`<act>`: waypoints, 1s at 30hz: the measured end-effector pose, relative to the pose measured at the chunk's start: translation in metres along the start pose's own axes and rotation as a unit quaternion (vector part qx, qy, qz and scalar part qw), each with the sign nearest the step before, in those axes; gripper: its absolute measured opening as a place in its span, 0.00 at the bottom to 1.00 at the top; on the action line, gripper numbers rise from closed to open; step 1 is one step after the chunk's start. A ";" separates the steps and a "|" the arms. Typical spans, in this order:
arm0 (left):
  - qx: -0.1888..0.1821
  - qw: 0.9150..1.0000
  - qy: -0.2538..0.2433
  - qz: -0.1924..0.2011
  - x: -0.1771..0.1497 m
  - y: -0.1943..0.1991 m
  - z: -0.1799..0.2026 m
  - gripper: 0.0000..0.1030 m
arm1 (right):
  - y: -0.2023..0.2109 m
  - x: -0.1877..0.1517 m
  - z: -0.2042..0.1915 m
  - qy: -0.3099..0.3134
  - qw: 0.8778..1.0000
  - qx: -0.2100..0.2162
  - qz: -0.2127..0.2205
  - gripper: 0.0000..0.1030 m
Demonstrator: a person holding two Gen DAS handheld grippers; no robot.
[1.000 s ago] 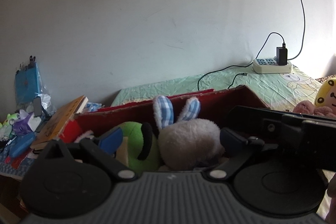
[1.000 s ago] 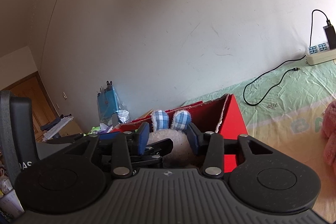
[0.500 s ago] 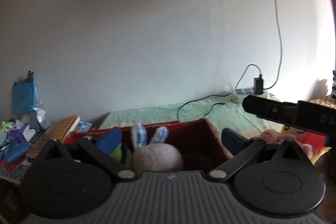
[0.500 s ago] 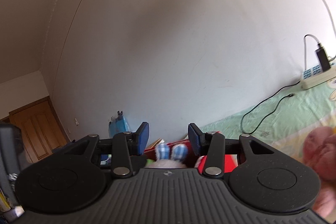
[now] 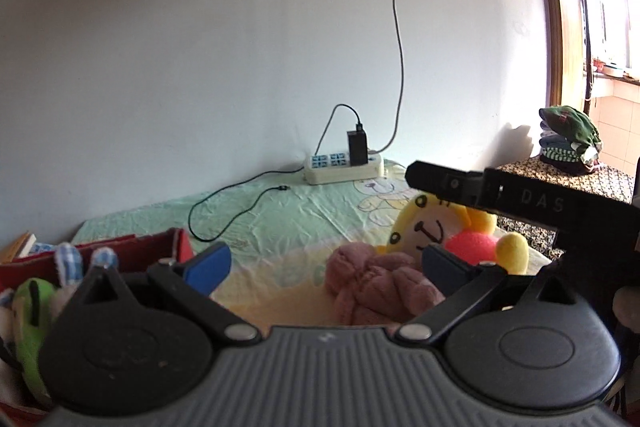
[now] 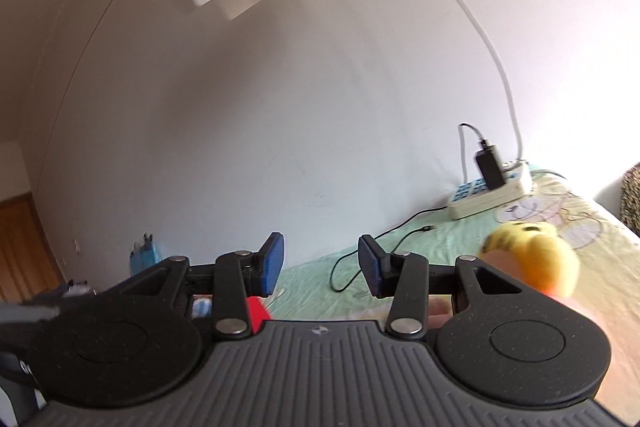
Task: Organize objects
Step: 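Move the right gripper to the yellow plush with red shirt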
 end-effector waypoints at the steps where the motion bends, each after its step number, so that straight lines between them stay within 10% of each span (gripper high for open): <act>1: 0.000 1.000 -0.003 -0.008 -0.003 -0.008 0.004 0.99 | -0.002 0.001 0.008 -0.017 1.000 -0.004 -0.002 0.44; 6: 0.011 0.999 -0.010 -0.053 -0.021 -0.047 0.011 0.97 | -0.008 0.003 0.031 -0.077 0.996 -0.014 -0.031 0.44; 19: -0.056 0.988 0.049 -0.135 -0.065 -0.086 0.002 0.80 | -0.046 -0.047 0.016 0.070 0.977 -0.142 -0.143 0.36; 26: -0.068 0.985 0.070 -0.142 -0.067 -0.089 -0.002 0.80 | -0.040 -0.043 0.021 0.056 0.981 -0.132 -0.132 0.36; 30: -0.071 0.985 0.072 -0.137 -0.067 -0.087 -0.003 0.85 | -0.016 -0.019 0.027 0.007 0.993 -0.107 -0.048 0.36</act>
Point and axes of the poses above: each gripper's, at about its wrist camera, not at the fingertips, and y roughly against the way its jaws point, z to its right, x to its top, the point moved 3 cm from there along -y, roughly the way its jaws point, and after that the axes turned 9 degrees about -x, right-handed, at the moved point
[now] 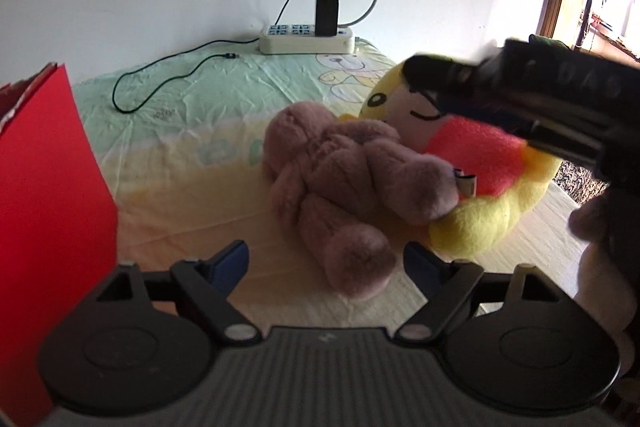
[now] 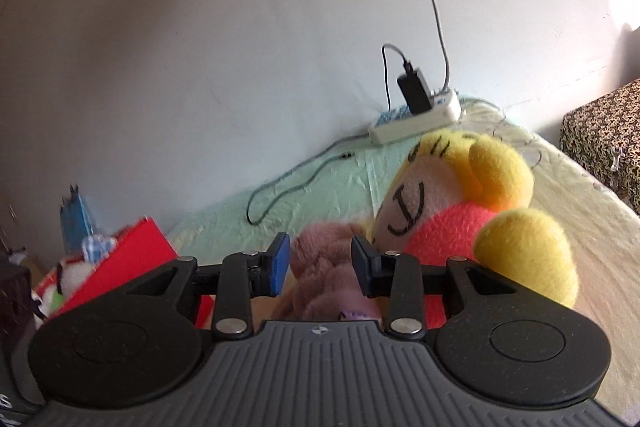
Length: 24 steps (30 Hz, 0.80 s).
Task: Organize objects
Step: 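Move the right gripper to the yellow plush with red shirt, then close the right gripper on the yellow plush's head and lift it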
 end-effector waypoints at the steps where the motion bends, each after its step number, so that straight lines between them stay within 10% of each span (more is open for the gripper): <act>1: 0.000 1.000 -0.002 0.006 0.001 0.002 0.001 0.86 | 0.008 0.007 0.006 -0.021 0.999 0.000 0.029 0.38; 8: -0.033 0.998 -0.014 0.055 0.004 0.022 0.011 0.91 | 0.034 0.034 0.074 -0.178 0.979 -0.043 0.086 0.51; 13: -0.061 0.997 -0.010 0.053 0.003 0.022 0.014 0.92 | -0.010 0.021 0.096 -0.237 0.969 -0.031 -0.066 0.57; 24: -0.121 0.992 -0.016 0.014 -0.005 0.009 0.024 0.92 | -0.014 0.006 0.072 -0.128 0.983 -0.101 -0.080 0.46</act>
Point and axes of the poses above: each gripper's, at about its wrist camera, not at the fingertips, and y roughly against the way its jaws point, z to its right, x to its top, the point moved 3 cm from there along -y, roughly the way its jaws point, and after that the axes turned 9 degrees about -x, right-handed, at the moved point
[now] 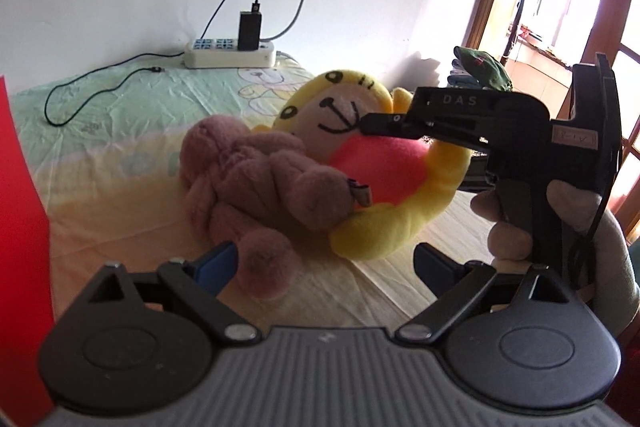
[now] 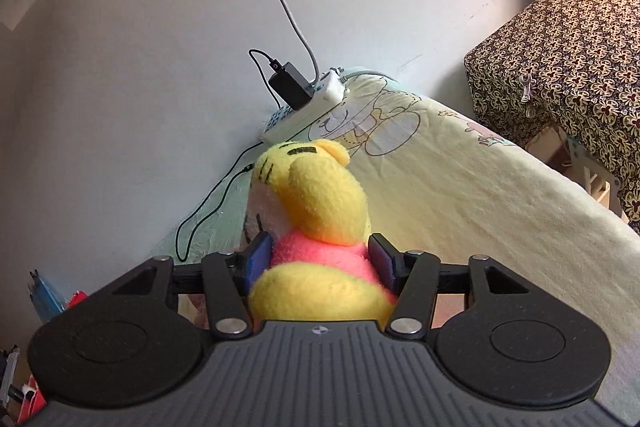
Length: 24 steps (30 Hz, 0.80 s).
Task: Organize objects
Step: 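Close the right gripper on the yellow plush's head and lift it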
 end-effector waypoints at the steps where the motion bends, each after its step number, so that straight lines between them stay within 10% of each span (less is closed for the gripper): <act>1: -0.004 1.000 0.001 -0.002 -0.001 -0.001 0.000 0.92 | 0.001 0.001 0.003 -0.010 1.000 0.004 -0.001 0.43; 24: -0.090 0.996 0.009 0.001 0.000 0.004 0.009 0.89 | 0.094 -0.021 0.013 -0.043 0.993 0.060 0.090 0.32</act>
Point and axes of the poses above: each gripper's, at about its wrist camera, not at the fingertips, and y roughly against the way its jaws point, z to its right, x to its top, the point moved 3 cm from there along -y, roughly the way its jaws point, and after that the axes turned 9 degrees about -x, right-handed, at the moved point
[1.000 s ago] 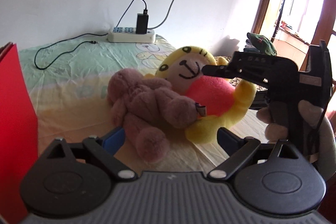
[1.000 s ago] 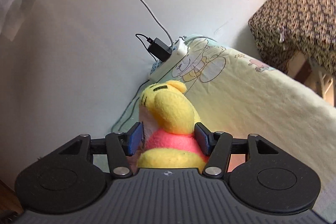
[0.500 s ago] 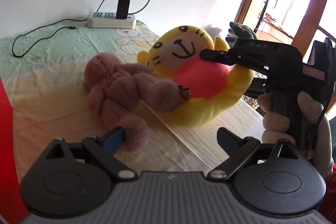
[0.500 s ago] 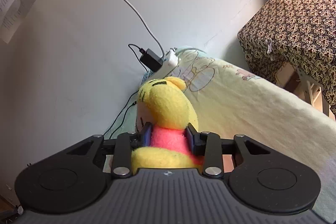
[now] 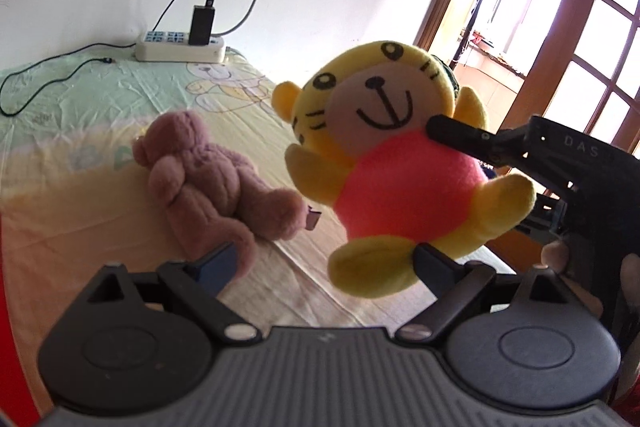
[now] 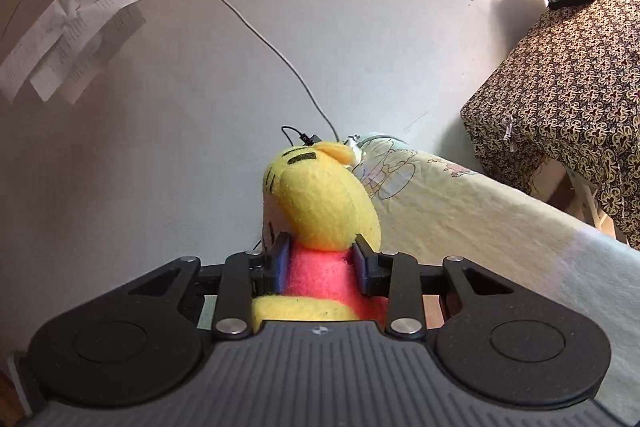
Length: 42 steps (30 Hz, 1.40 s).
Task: Organize objects
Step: 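Close the right gripper on the yellow plush's head and lift it, then carry the yellow plush toward the red box and lower it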
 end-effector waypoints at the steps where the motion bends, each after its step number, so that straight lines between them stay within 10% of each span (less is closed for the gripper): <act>1: -0.003 1.000 -0.002 0.000 0.000 0.000 0.001 0.87 | 0.002 -0.001 -0.001 -0.003 1.000 0.007 -0.006 0.32; 5: -0.030 0.999 0.004 0.011 0.001 0.011 0.007 0.69 | 0.012 -0.004 -0.012 -0.005 0.999 0.033 -0.021 0.28; 21: -0.069 0.985 -0.007 0.156 0.010 0.124 0.036 0.65 | 0.050 -0.015 -0.089 0.035 0.986 0.165 -0.016 0.26; 31: -0.007 0.978 -0.013 0.209 0.030 0.206 -0.001 0.68 | 0.033 -0.040 -0.168 0.055 0.968 0.240 -0.054 0.26; 42: 0.043 0.980 -0.002 0.192 0.035 0.232 -0.060 0.69 | -0.006 -0.079 -0.214 0.050 0.967 0.223 -0.107 0.26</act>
Point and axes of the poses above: each gripper's, at about its wrist camera, not at the fingertips, and y roughly against the way its jaws point, z to its right, x to its top, the point moved 3 cm from there along -y, roughly the way its jaws point, and after that the axes turned 9 degrees about -x, right-handed, at the moved point
